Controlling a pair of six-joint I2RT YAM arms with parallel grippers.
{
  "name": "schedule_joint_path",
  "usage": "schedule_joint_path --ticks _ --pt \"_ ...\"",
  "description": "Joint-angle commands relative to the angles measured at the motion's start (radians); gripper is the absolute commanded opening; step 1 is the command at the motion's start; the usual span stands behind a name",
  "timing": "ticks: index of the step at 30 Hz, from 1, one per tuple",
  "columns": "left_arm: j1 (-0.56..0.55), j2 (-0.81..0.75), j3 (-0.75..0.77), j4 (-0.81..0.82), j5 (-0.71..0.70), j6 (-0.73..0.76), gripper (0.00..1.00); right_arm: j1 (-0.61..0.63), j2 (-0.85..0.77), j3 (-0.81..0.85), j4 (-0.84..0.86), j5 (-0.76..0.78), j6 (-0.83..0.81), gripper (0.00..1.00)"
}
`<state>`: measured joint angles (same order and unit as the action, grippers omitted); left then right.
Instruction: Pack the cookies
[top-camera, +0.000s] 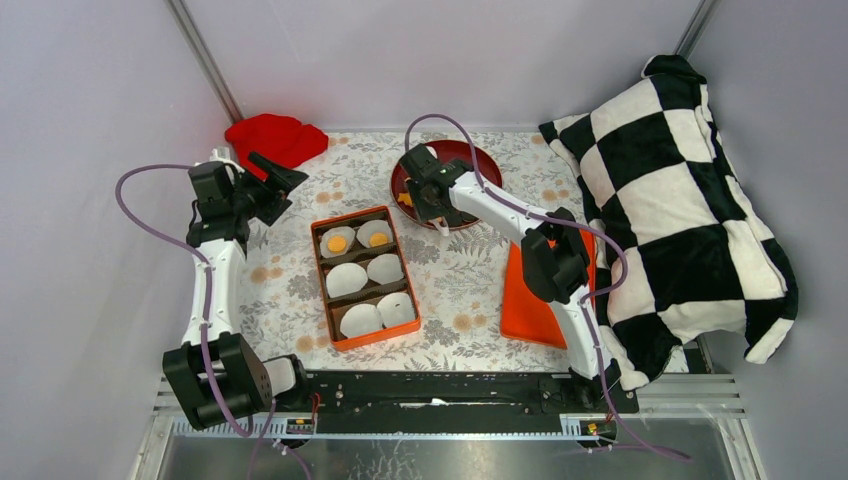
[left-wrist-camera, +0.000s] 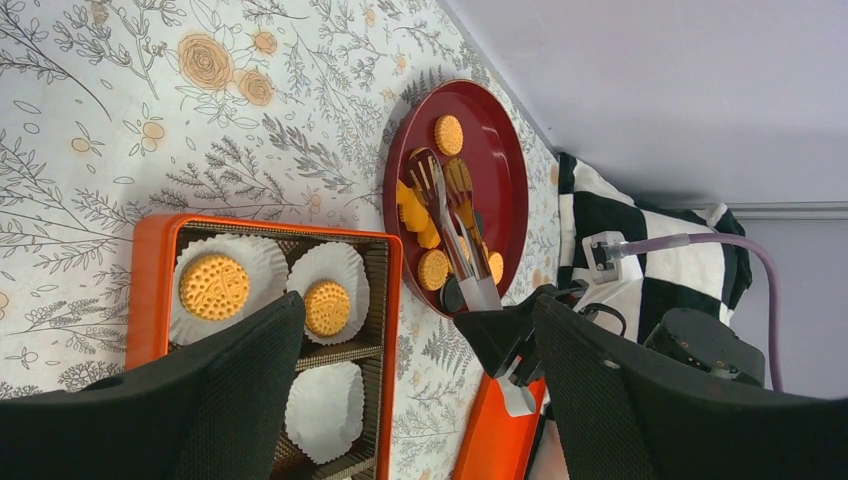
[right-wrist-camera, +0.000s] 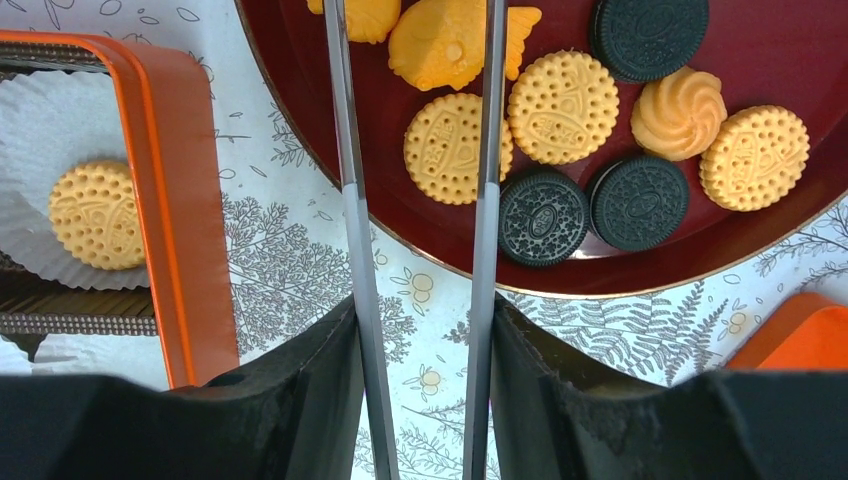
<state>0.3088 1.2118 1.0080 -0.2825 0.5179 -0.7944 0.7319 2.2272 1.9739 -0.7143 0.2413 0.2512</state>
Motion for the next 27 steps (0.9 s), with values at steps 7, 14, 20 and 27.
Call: schedule_joint_path --ticks 7,14,20,27 --pt "0.007 -0.013 -0.023 0.051 0.033 0.003 0.88 -0.002 0.049 0.111 -0.062 0.007 -0.001 0.38" --pt "0.008 -0.02 -0.026 0.04 0.044 0.007 0.88 -0.003 0.031 0.162 -0.067 0.038 -0.01 0.13" --pt "0.007 -0.034 -0.025 0.036 0.031 0.003 0.88 -0.001 -0.152 0.009 0.022 0.02 -0.003 0.09" --pt "0.007 -0.03 -0.028 0.036 0.032 0.001 0.88 0.013 -0.346 -0.146 0.038 -0.047 0.0 0.08"
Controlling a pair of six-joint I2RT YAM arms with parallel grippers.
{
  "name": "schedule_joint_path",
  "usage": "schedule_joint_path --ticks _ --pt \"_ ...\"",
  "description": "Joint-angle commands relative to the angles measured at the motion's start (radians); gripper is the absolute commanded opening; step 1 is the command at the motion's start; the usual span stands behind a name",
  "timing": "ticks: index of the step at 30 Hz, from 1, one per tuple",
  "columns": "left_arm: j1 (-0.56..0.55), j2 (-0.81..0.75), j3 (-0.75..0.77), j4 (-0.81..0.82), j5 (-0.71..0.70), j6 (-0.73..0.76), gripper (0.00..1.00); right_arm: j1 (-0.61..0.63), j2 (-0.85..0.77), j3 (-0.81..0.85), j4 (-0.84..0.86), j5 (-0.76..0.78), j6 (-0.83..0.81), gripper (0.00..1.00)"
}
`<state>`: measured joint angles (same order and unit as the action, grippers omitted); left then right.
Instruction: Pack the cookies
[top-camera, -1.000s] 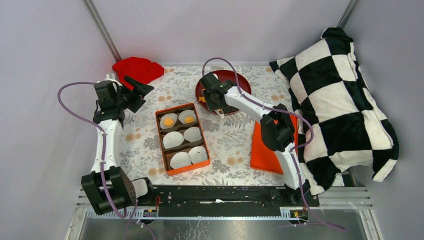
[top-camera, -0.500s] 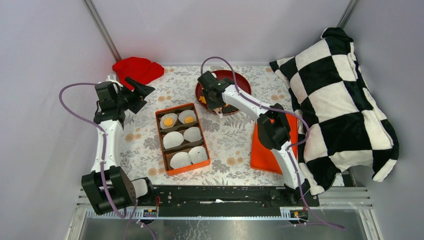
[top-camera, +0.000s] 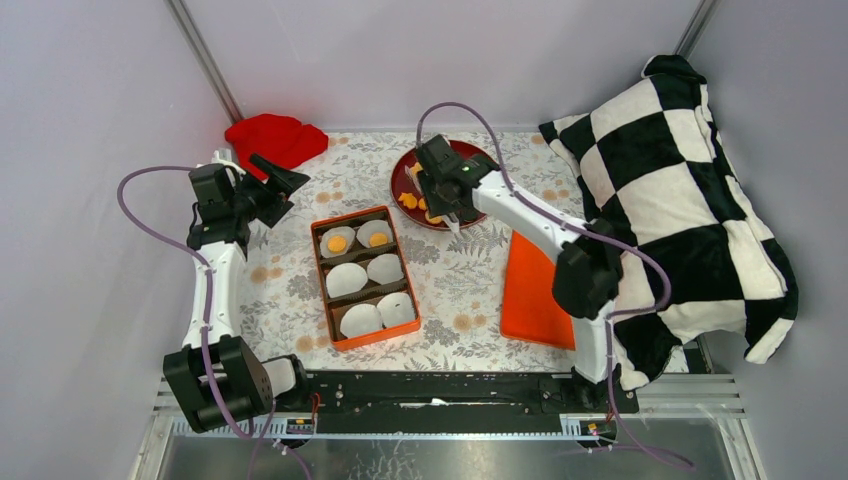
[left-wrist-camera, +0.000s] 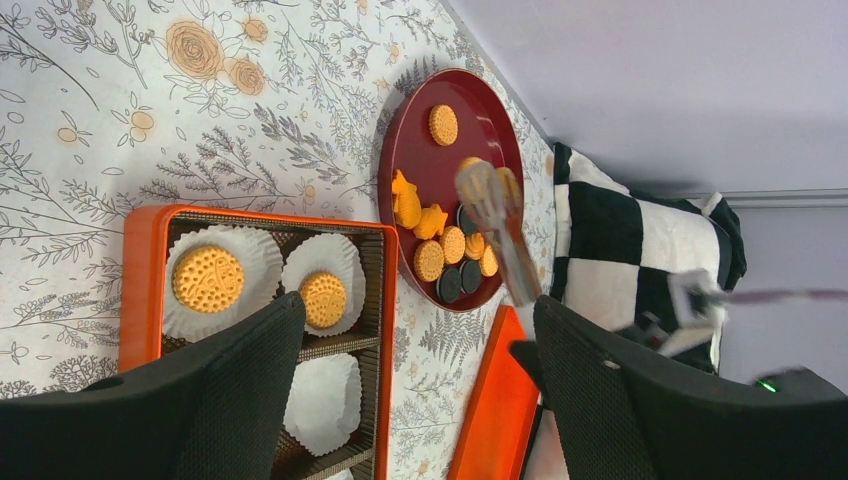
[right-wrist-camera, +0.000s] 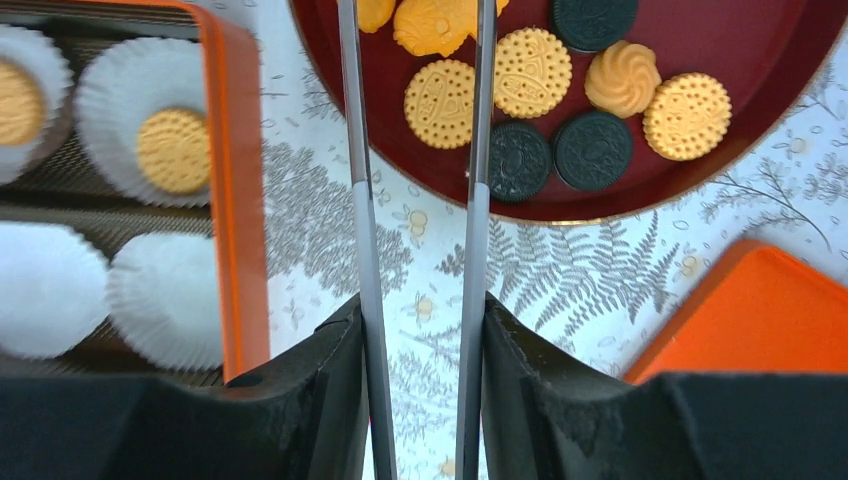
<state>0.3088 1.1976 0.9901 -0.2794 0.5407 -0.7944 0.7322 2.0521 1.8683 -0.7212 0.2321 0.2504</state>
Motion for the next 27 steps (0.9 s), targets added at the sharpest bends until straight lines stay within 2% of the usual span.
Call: schedule_joint_path --ticks 1,7,12,24,26,27 --pt "0.007 -0.015 -0.009 0.032 0.008 0.001 0.88 0.023 -0.195 -0.066 0.043 -0.045 0.002 0.07" --pt "0.007 -0.012 -0.008 0.027 -0.001 0.007 0.88 0.165 -0.322 -0.239 0.023 -0.053 -0.015 0.07" --pt "0.007 -0.007 -0.016 0.028 0.005 0.005 0.88 0.288 -0.363 -0.326 0.001 -0.06 0.012 0.07" --pt "0.008 -0.02 -0.017 0.015 0.001 0.014 0.88 0.338 -0.385 -0.464 0.032 -0.106 0.084 0.08" --pt "0.008 -0.018 -0.02 0.02 0.003 0.012 0.88 0.338 -0.386 -0.471 0.033 -0.102 0.086 0.11" --pt "0.007 -0.018 -0.021 0.02 0.005 0.011 0.88 0.339 -0.387 -0.47 0.033 -0.094 0.088 0.16"
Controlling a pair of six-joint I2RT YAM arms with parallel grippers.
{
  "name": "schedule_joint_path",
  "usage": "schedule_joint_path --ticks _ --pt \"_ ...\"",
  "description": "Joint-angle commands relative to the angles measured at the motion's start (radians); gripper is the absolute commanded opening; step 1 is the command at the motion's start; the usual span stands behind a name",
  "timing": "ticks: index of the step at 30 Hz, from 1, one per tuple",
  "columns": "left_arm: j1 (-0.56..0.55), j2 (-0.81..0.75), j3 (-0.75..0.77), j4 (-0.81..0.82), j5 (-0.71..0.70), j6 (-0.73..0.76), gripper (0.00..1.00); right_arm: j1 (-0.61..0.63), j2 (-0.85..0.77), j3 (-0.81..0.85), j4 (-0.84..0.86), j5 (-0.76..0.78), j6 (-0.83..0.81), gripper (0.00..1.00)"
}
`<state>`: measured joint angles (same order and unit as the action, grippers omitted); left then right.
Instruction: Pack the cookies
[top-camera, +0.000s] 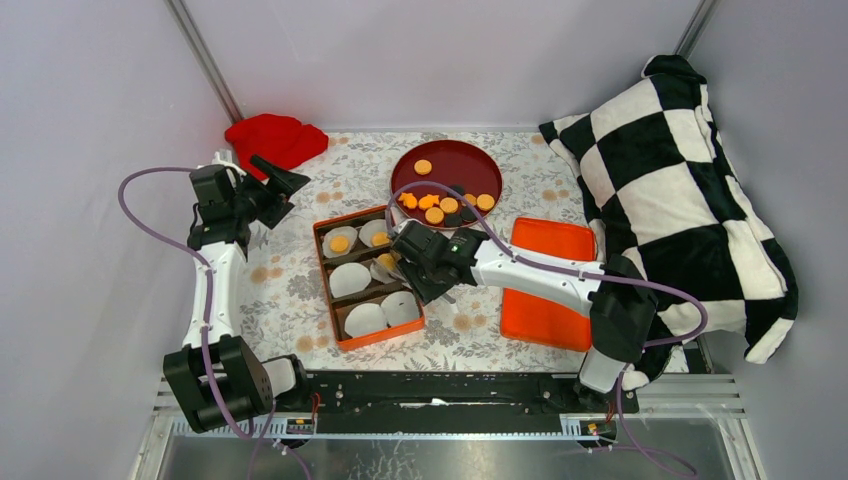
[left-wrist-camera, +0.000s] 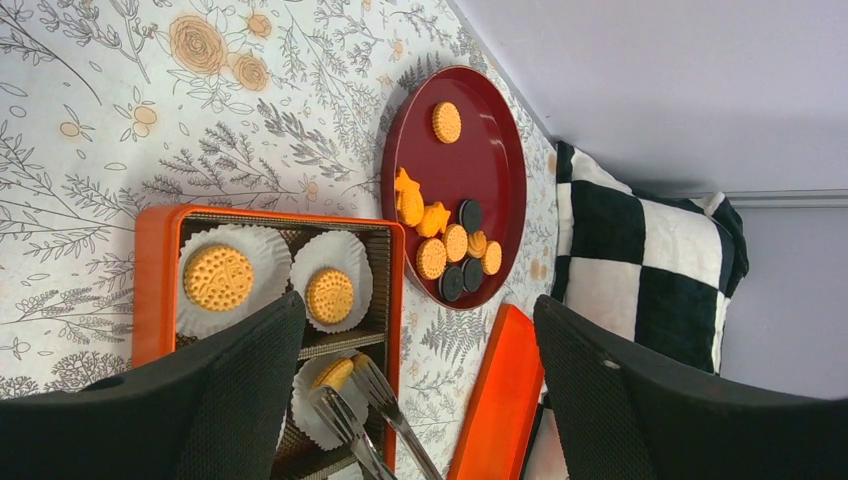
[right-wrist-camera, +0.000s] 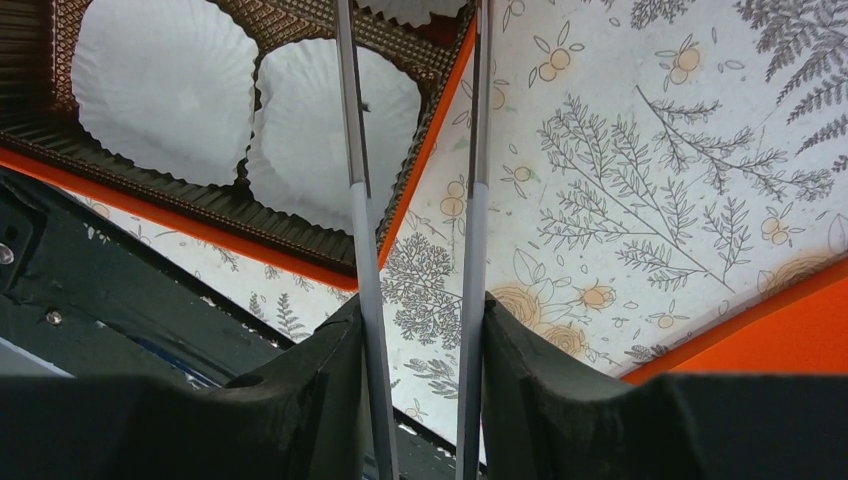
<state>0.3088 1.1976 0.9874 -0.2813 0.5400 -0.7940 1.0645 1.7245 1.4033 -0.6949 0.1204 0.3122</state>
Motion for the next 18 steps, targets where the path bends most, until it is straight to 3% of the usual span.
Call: schedule_joint_path --ticks 1,5,13,18 --pt "0.007 -0.018 -0.019 0.025 0.007 0.01 0.88 0.006 -0.061 -0.004 0.007 0.022 0.028 0.22" --pt "0.008 -0.022 -0.018 0.034 0.029 0.017 0.89 0.008 -0.069 0.007 0.016 0.027 0.032 0.4" --pt "0.007 -0.035 -0.016 0.032 0.043 0.027 0.9 0.013 -0.1 0.041 0.008 0.025 0.042 0.51" --pt "0.008 -0.033 -0.019 0.039 0.06 0.024 0.9 0.014 -0.104 0.052 -0.022 0.034 0.046 0.51"
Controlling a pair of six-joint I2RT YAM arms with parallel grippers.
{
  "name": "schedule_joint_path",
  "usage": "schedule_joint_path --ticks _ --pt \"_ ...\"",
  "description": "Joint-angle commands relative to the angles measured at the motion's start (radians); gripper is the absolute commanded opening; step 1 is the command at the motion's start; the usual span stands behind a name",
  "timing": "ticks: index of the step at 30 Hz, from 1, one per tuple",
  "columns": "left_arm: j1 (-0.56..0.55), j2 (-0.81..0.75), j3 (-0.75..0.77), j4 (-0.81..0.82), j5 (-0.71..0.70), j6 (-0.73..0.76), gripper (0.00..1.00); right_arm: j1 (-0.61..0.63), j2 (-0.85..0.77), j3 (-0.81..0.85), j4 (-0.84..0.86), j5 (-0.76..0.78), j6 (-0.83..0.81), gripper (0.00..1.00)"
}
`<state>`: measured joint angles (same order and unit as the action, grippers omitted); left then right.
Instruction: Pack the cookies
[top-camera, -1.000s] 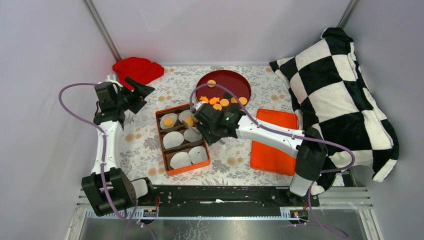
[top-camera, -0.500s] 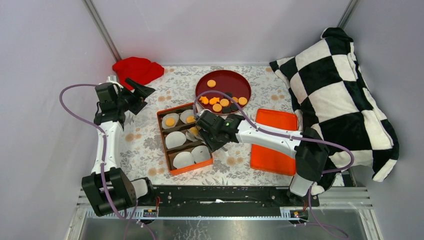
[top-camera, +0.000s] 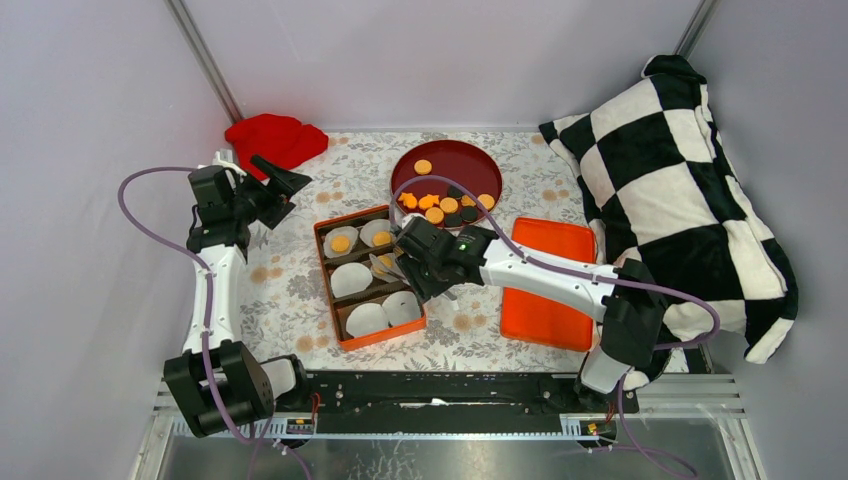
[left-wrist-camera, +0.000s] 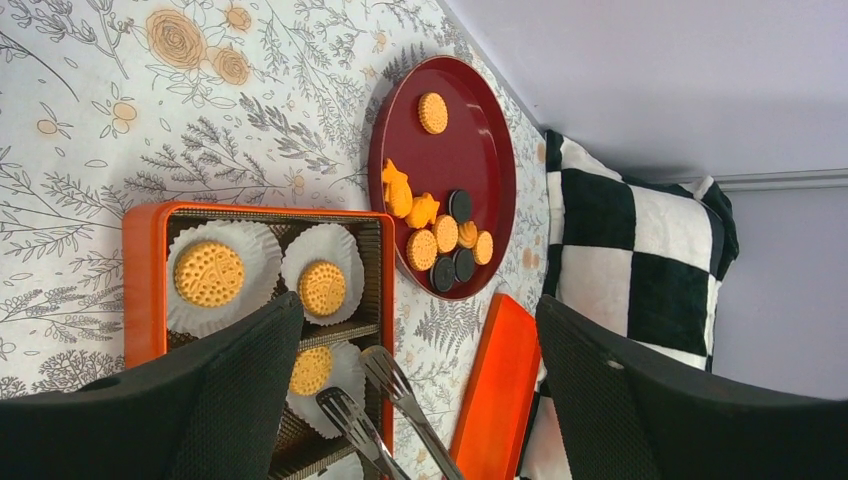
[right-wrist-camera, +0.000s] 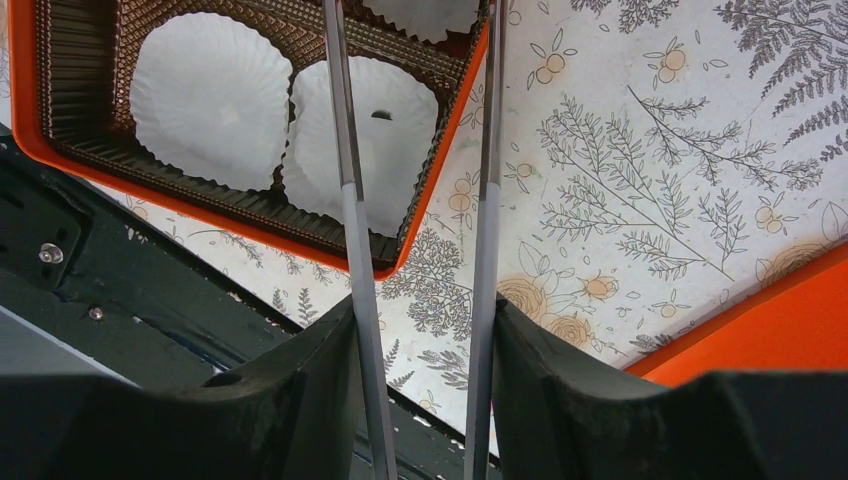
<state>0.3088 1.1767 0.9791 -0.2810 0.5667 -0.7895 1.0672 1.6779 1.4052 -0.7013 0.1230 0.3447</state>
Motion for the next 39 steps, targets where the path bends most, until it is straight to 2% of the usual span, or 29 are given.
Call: schedule_joint_path --ticks 1,3,7,10,14,21,24,29,32,36,39 --pt "0.007 -0.013 -0.012 0.039 0.036 0.019 0.9 0.011 -0.059 0.053 -0.022 0.033 0.015 0.51" --pt "0.008 -0.015 -0.013 0.039 0.038 0.019 0.9 0.011 -0.069 0.052 -0.022 0.05 0.021 0.51" --pt "0.007 -0.02 -0.012 0.042 0.042 0.014 0.9 0.011 -0.083 0.076 -0.013 0.176 0.009 0.52" --pt "0.007 -0.022 -0.01 0.046 0.049 0.011 0.9 0.008 -0.058 0.145 -0.037 0.293 -0.012 0.56" --pt "0.007 -0.022 -0.007 0.046 0.051 0.011 0.9 -0.022 0.011 0.233 -0.052 0.399 -0.048 0.57" --pt "0.007 -0.015 -0.011 0.046 0.05 0.015 0.9 -0.174 0.084 0.29 0.02 0.319 -0.089 0.47" --pt "0.006 -0.01 -0.01 0.041 0.053 0.019 0.9 -0.199 0.117 0.298 0.001 0.319 -0.11 0.52" --pt "0.006 -0.008 -0.015 0.042 0.05 0.022 0.9 -0.2 0.118 0.163 -0.027 0.297 -0.085 0.55" --pt "0.005 -0.007 -0.021 0.044 0.05 0.022 0.9 -0.199 0.074 0.029 0.009 0.277 -0.038 0.56" --pt "-0.003 -0.002 -0.036 0.046 0.05 0.024 0.9 -0.199 0.031 -0.125 0.056 0.24 0.002 0.64" --pt "-0.006 -0.005 -0.048 0.046 0.053 0.024 0.9 -0.199 0.007 -0.208 0.093 0.209 0.023 0.66"
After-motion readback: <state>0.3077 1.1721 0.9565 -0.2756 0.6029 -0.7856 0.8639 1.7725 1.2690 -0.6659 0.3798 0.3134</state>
